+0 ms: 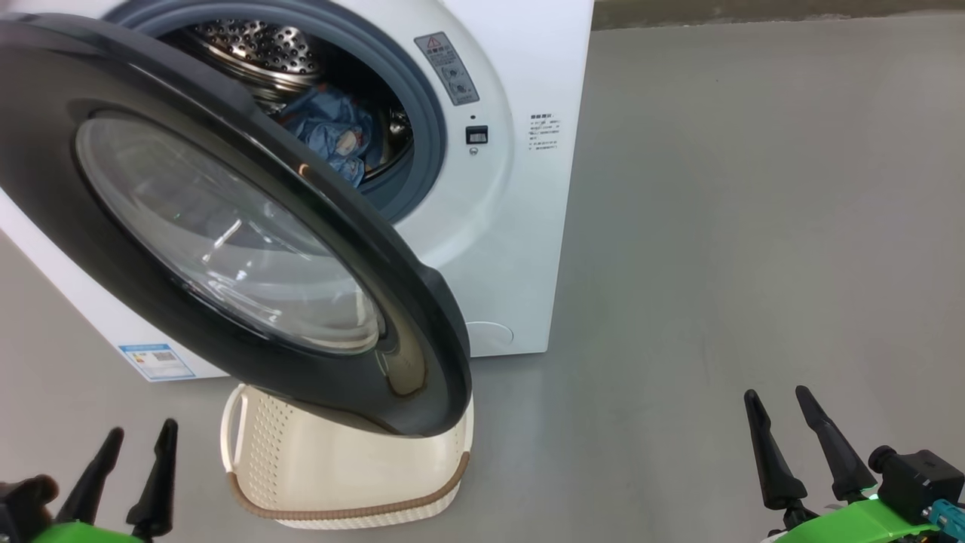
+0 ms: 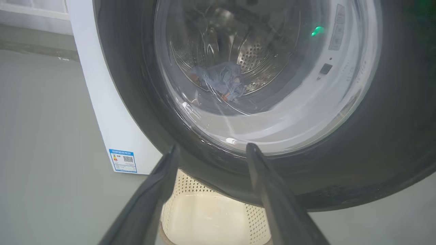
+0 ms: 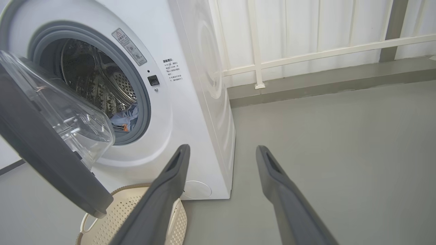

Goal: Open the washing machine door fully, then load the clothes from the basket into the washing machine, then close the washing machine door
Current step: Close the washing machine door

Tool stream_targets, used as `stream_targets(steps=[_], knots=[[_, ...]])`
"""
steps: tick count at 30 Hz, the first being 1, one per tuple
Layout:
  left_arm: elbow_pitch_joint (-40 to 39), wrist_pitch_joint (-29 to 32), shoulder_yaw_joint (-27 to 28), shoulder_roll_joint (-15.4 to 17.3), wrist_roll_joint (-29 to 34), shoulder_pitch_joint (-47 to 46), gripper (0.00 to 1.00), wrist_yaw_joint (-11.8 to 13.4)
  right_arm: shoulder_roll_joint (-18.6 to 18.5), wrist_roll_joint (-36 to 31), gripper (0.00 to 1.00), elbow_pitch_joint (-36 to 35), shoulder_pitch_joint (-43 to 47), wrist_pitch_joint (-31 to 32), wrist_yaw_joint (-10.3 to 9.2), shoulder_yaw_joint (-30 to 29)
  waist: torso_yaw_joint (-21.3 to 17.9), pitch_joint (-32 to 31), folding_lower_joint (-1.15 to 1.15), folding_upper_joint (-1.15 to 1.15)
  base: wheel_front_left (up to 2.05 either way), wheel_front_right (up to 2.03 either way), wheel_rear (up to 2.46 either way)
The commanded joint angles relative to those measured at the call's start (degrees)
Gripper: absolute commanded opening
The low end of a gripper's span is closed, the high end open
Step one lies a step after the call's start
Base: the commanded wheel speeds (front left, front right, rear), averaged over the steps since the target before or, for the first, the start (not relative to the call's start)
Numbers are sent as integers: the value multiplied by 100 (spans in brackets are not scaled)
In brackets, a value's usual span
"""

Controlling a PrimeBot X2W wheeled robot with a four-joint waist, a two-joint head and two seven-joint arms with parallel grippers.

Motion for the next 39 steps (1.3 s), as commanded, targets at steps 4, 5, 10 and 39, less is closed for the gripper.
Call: stream_targets(steps=[4,5,10,39], knots=[[-268,-76,510,-31,498,-76,100,-15,-100,-20,100,-156,-10,-27,9,85,-32,-15,0,0,0,0,0],[-394,-77,652,-185,833,2,100,-15,-105,-15,100,-158,-2,-27,9,69,-54,-14,0,0,0,0,0],[-670,-77,927,-498,1524,150,100,-15,-95,-7,100,-160,1,-27,9,35,-103,8,0,0,0,0,0],[-657,-77,1335,-1134,2199,451,100,-15,-15,-17,100,-97,2,-27,9,69,-104,-3,0,0,0,0,0]])
